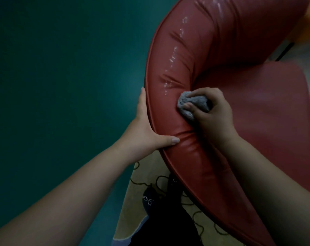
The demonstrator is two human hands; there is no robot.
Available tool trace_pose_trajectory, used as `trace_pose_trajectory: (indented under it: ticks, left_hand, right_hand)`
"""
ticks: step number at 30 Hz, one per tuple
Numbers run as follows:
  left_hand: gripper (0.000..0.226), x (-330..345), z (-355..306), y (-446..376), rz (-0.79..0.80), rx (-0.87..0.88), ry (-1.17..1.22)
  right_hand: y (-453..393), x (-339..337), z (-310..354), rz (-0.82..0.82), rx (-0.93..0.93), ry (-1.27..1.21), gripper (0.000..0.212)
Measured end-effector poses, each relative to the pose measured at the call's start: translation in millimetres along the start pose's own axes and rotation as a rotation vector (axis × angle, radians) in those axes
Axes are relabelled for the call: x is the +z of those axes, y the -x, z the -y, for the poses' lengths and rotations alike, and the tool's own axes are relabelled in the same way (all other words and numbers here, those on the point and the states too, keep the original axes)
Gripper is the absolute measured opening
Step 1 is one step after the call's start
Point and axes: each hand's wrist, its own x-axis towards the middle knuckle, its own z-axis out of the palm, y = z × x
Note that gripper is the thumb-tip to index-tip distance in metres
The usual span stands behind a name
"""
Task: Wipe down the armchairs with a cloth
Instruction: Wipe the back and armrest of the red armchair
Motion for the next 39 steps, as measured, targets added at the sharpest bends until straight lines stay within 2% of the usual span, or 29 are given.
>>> trace_pose_trajectory:
  ticks: [2,5,7,10,12,15,18,20,24,27,30,33,37,39]
  left_hand:
    - [0.142,-0.9,-0.2,-6.8,-0.025,0.029,-0.005]
    - [0.142,-4.2,-4.1,-11.6,-0.037,0.013,-0.028]
    - [0.141,-8.5,-7.4,-16.7,-0.046,0.012,-0.041]
    - [0.14,-18.1,-14.9,-29.8,-0.052,0.007,-0.073]
    - [0.141,-21.4,-22.1,-37.3,-0.035,-0.003,-0.121]
    - [0.142,-22.3,-27.8,-43.5,-0.024,0.0,-0.154]
    - [0.142,-21.5,-28.2,-45.1,-0.043,0.01,-0.174]
    - [0.142,-22.0,-30.3,-49.7,-0.044,0.001,-0.175]
    - [0.144,-25.8,-36.7,-60.5,-0.042,0.0,-0.197]
    - [0.144,-25.6,-40.2,-67.1,-0.053,-0.001,-0.211]
    - [0.143,-24.3,-42.4,-72.4,-0.088,-0.003,-0.233]
    - [0.144,-23.9,-43.3,-77.6,-0.093,-0.005,-0.242]
    - [0.143,-24.6,-45.7,-81.0,-0.084,-0.009,-0.237]
    - [0.144,-23.6,-44.6,-82.3,-0.094,-0.005,-0.244]
  right_hand:
    - [-14.1,15.4,13.3,-0.054,-0.074,-0.061,0.029]
    - [-32.4,39.2,28.1,0.045,-0.174,-0.014,0.027]
    - [-35.0,37.0,18.4,0.071,-0.137,0.032,0.029]
    - [-27.2,14.5,-6.0,0.022,0.001,0.032,0.021]
    - [-28.4,6.8,-11.0,-0.023,0.079,-0.014,0.024]
    - [-52.6,18.4,4.9,-0.082,-0.048,-0.082,0.025]
    - [-69.6,33.8,13.8,0.054,-0.198,-0.04,0.025]
    - [-63.7,31.2,0.8,0.081,-0.116,-0.02,0.025]
    - [-53.7,13.6,-18.5,0.013,0.039,-0.057,0.025]
    - [-70.8,20.0,-4.4,-0.064,-0.032,-0.11,0.026]
    - [-96.3,36.1,11.8,0.04,-0.158,-0.107,0.026]
    - [-100.4,33.3,-1.5,0.082,-0.117,-0.062,0.026]
    - [-85.7,14.0,-22.6,0.025,0.028,-0.098,0.025]
    - [-96.1,15.9,-15.0,-0.055,0.001,-0.137,0.028]
